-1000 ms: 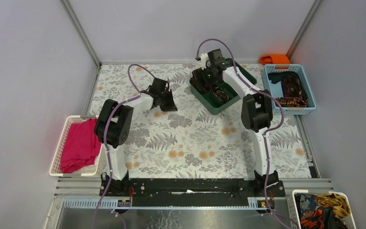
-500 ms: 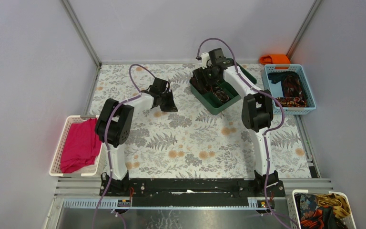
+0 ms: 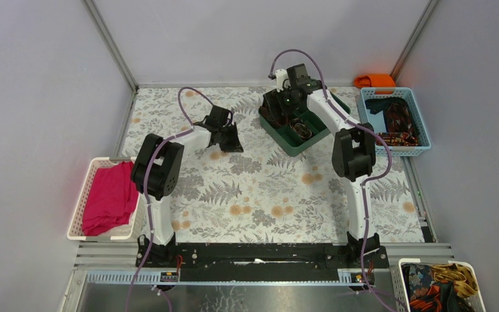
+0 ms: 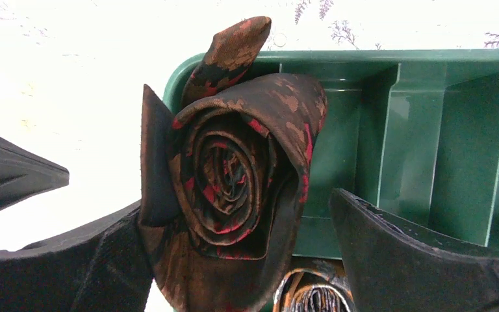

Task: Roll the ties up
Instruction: Place the tie in the storage box, then reset both arms

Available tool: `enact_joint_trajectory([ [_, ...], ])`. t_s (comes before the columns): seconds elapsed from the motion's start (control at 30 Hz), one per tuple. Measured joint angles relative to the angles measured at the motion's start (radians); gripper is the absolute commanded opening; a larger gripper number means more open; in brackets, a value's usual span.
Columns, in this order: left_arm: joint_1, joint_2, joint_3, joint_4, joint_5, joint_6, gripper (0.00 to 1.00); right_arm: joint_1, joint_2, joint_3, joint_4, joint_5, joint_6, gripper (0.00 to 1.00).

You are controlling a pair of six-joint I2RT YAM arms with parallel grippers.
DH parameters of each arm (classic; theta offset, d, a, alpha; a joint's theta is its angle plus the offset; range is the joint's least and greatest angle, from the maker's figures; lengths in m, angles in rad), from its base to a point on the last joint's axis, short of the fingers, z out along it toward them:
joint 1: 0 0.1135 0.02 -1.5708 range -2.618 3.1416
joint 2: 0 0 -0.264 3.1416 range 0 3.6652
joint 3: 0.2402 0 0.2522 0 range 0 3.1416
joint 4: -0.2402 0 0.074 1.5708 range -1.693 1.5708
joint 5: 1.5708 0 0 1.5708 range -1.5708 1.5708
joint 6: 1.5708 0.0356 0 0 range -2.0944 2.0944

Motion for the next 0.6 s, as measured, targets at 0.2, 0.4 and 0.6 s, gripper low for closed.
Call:
enact_joint_trajectory([
  [0.2, -0.001, 0.000, 0.002, -0.001, 0.000, 0.006, 0.00, 0.000, -0.040, -0.031, 0.041, 0.000, 0.009, 0.95],
  [0.4, -0.002, 0.000, 0.002, -0.001, 0.000, 0.010, 0.00, 0.000, -0.040, -0.029, 0.046, 0.001, 0.018, 0.80],
  [0.6, -0.006, 0.000, 0.002, -0.001, 0.000, 0.011, 0.00, 0.000, -0.039, -0.030, 0.062, 0.002, 0.034, 0.61],
])
